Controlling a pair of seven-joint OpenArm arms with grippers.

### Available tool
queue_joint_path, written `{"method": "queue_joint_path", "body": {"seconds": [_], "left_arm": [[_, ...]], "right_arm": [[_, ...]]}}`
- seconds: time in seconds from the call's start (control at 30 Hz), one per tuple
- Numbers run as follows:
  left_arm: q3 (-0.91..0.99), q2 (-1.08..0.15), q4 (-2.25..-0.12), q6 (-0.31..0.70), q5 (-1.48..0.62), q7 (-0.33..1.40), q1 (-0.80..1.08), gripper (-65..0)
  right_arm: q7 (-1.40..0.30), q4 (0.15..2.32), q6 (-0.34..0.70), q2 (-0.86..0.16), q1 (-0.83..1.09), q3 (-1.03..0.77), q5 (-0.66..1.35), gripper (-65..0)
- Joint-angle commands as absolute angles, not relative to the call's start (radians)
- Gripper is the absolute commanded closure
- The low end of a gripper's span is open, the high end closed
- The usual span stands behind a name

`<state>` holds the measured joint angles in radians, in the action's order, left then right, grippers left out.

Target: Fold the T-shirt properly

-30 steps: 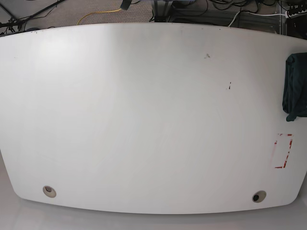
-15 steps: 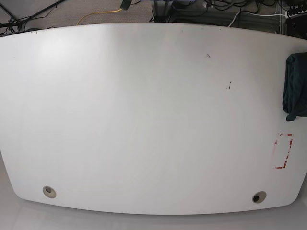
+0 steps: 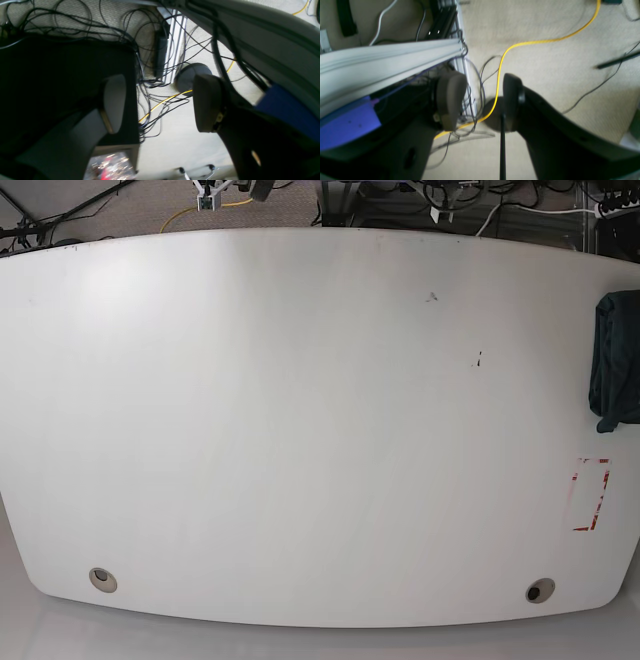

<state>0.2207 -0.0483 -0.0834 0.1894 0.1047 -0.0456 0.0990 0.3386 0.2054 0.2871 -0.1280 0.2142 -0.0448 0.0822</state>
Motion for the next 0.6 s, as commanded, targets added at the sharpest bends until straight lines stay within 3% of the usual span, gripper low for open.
{"method": "queue_joint_path", "body": {"seconds": [0.0, 0.17, 0.57], "left_arm": [[0.220, -0.059, -0.099, 0.183, 0.104, -0.025, 0.097, -39.6], [0.220, -0.064, -0.120, 0.133, 0.104, -0.016, 0.097, -39.6], [0.219, -0.077, -0.122, 0.130, 0.104, -0.016, 0.097, -39.6]], "right_arm": [[0.308, 0.203, 0.289, -0.136, 0.213, -0.047, 0.077, -28.2], [0.294, 0.203, 0.289, -0.136, 0.211, -0.041, 0.076, -28.4], [0.294, 0.203, 0.289, -0.134, 0.211, -0.039, 0.076, -28.4]]}}
